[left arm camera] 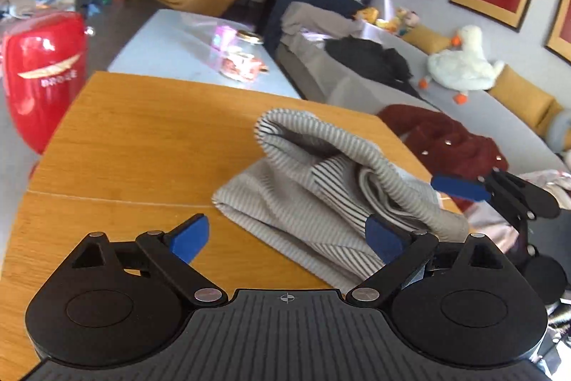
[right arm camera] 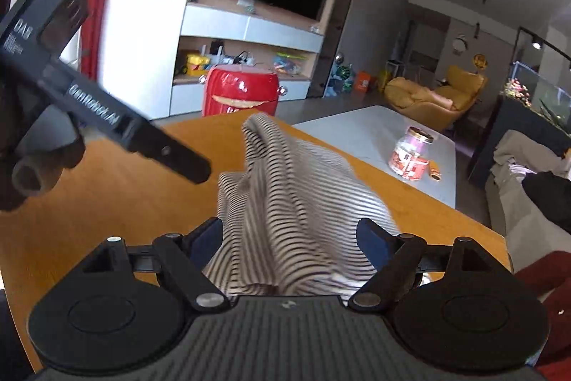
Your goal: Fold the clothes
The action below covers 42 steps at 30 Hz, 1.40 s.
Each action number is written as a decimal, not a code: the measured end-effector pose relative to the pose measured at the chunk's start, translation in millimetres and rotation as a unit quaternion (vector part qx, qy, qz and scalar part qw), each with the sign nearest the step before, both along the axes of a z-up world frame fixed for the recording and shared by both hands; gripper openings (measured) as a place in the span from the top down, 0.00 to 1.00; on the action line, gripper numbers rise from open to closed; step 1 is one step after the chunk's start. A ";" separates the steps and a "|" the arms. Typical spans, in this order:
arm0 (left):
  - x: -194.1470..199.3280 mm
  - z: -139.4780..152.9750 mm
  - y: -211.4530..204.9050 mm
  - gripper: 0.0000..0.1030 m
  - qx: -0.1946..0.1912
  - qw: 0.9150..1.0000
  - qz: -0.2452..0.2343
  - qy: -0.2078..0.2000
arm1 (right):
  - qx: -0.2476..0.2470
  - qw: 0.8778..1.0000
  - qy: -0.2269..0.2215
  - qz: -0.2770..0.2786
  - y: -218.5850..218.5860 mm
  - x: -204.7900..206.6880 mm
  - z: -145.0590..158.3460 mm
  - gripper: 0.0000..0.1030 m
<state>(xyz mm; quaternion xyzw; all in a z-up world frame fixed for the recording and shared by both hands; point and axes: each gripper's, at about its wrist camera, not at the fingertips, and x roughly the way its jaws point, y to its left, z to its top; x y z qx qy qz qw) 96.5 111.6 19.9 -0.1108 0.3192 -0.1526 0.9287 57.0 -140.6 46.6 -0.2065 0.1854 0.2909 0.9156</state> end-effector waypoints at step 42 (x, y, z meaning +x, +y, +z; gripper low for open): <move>35.5 -40.8 -45.0 0.47 -0.088 0.988 -0.102 0.082 | 0.135 0.988 0.065 0.036 -28.5 -2.2 66.9 0.77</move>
